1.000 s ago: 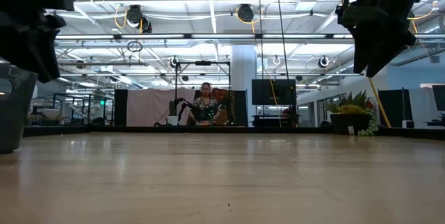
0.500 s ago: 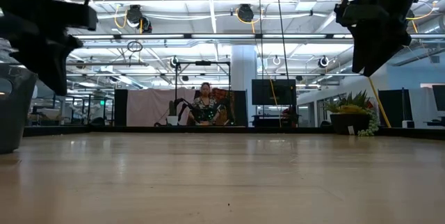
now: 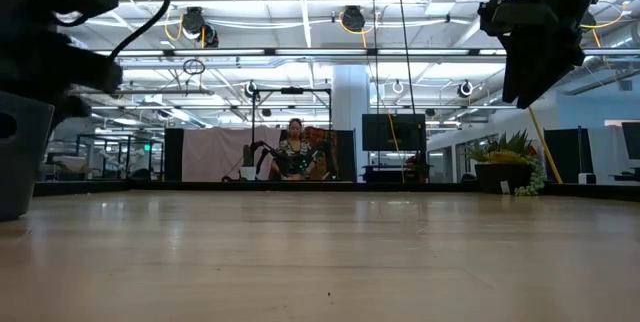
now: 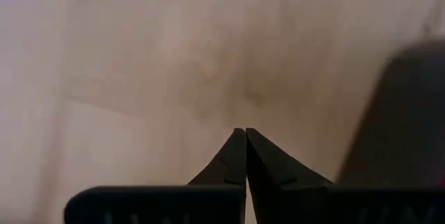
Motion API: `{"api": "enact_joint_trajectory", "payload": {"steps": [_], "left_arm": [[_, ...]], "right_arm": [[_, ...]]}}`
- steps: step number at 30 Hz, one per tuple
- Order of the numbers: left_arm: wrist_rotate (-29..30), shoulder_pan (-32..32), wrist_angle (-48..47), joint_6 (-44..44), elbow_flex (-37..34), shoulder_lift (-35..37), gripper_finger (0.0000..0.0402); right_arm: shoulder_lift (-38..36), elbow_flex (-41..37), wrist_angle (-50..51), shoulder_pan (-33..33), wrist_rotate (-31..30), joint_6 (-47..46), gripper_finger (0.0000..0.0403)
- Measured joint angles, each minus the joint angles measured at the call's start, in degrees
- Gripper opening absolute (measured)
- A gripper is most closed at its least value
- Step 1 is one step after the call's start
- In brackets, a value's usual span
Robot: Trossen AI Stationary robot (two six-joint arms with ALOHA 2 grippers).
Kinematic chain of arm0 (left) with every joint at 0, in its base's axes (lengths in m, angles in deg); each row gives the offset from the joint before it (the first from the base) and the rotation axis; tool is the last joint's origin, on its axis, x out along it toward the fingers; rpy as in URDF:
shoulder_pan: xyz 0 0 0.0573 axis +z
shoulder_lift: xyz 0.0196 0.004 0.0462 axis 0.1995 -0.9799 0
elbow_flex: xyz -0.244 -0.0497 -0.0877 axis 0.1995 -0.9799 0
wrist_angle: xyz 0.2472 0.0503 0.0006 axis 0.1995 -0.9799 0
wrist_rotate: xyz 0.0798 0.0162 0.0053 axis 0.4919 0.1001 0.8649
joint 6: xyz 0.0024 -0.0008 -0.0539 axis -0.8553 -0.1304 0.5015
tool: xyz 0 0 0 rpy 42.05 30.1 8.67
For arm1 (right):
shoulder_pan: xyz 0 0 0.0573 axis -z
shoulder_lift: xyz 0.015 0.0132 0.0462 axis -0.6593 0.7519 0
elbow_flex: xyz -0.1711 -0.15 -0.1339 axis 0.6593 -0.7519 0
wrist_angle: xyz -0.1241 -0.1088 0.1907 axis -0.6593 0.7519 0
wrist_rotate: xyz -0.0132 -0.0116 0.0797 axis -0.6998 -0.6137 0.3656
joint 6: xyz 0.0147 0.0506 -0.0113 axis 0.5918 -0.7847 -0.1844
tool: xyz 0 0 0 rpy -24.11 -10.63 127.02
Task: Nest measuring cups in basket
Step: Adjust the black bin
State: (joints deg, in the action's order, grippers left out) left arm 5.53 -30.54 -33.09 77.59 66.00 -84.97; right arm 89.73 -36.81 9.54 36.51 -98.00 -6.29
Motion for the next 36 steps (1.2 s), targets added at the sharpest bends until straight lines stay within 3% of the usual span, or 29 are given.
{"api": "enact_joint_trajectory", "payload": {"steps": [7,28,36], "left_arm": [[-6.2,-3.4,6.6,0.2,-4.9,0.0,0.0001],[-3.5,-19.3,19.3,9.4,-6.1,-0.3,0.0001],[-4.3,-27.0,28.7,11.6,-6.1,-6.4,0.0001]], "right_arm": [[0.0,0.0,0.0,0.0,0.2,0.1,0.0254],[0.0,0.0,0.0,0.0,0.1,-1.0,0.0254],[0.0,0.0,0.0,0.0,0.2,-1.4,0.0254]]}}
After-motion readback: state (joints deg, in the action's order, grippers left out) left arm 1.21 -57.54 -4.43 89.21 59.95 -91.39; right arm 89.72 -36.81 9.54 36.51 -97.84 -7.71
